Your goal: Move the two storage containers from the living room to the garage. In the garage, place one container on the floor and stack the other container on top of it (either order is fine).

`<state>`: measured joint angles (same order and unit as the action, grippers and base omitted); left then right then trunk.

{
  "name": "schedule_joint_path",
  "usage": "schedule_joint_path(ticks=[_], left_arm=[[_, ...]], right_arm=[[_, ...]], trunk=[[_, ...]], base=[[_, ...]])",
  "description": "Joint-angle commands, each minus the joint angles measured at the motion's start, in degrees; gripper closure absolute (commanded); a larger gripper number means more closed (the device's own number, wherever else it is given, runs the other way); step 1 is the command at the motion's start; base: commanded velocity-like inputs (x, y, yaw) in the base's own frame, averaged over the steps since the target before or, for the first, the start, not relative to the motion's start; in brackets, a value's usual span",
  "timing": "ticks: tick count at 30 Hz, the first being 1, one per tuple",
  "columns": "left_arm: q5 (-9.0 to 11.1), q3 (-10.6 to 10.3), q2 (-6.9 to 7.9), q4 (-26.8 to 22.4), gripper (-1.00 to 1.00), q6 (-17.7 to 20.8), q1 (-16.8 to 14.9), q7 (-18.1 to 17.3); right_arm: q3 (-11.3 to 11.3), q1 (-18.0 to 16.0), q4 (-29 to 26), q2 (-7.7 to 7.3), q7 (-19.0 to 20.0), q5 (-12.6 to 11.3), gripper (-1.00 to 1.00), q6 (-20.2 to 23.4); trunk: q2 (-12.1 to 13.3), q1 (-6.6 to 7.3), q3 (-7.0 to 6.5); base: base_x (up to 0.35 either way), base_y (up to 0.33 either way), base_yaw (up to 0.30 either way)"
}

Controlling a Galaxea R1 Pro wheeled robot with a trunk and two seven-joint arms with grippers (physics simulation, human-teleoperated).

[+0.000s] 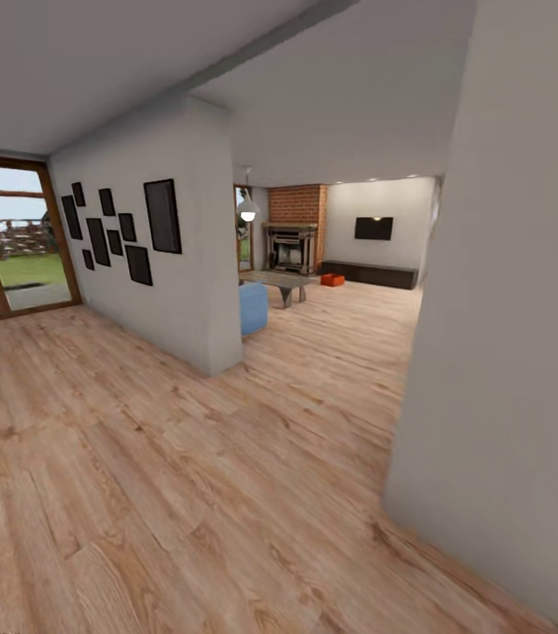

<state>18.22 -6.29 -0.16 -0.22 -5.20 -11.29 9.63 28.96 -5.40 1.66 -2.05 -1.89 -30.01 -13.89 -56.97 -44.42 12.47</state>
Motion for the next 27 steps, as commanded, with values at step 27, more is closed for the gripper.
schedule_joint_path(ticks=[27], left_arm=[[0.50,-0.48,-0.02,0.05,-1.00,-0.16,-0.05,0.13]], right_arm=[[0.57,-0.06,0.18,-0.08,-0.04,-0.33,-1.00,-0.15]], trunk=[[-0.04,-0.04,0.07]], base=[[0.324,0.000,0.097]])
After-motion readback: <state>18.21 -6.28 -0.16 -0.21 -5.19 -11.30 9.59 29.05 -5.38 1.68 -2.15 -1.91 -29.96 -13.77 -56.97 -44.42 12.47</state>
